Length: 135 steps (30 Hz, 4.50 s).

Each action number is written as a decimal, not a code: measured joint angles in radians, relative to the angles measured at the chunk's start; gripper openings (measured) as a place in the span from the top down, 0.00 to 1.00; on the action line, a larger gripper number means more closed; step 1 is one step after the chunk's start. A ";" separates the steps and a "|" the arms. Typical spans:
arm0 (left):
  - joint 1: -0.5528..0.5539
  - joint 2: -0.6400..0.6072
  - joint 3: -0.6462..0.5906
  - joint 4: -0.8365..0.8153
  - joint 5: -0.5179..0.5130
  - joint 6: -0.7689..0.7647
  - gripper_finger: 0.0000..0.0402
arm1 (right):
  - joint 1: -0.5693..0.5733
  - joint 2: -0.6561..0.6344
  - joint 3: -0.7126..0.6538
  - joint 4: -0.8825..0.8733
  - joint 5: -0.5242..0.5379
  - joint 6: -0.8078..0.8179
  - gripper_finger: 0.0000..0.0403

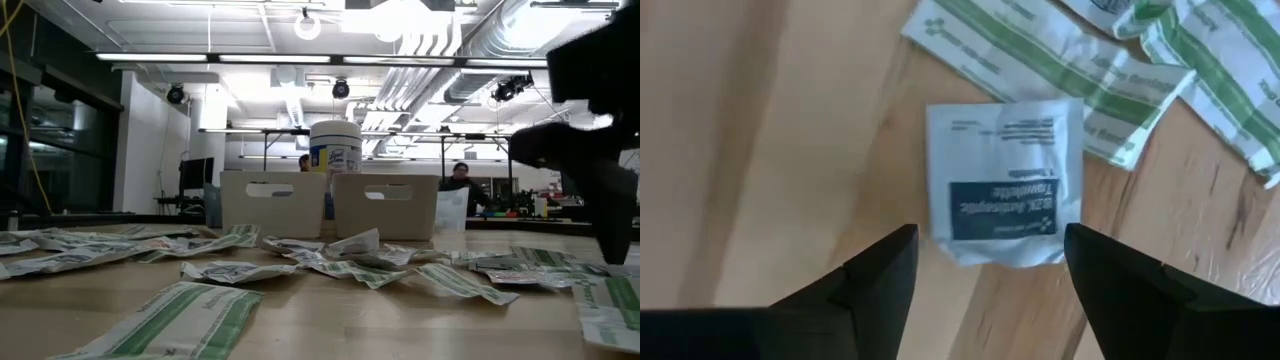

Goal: Pick & Place First Aid Supplies
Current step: Put the wipe into the gray bin, then put the band aid into the transparent bin

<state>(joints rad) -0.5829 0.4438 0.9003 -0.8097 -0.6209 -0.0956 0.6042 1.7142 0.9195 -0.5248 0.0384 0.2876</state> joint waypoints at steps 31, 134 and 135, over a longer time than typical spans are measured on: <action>0.000 0.000 0.000 -0.016 0.005 0.011 0.67 | -0.007 0.013 -0.001 -0.007 0.035 0.255 0.98; 0.000 0.000 0.000 0.067 -0.099 -0.021 0.67 | -0.831 -0.299 0.145 -0.232 -0.317 0.184 0.59; 0.000 0.000 0.000 0.067 -0.095 -0.013 0.67 | -0.807 -0.313 0.146 -0.250 -0.318 0.184 0.59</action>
<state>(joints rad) -0.5829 0.4435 0.9001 -0.7429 -0.7159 -0.1089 -0.2030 1.4013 1.0653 -0.7747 -0.2801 0.4717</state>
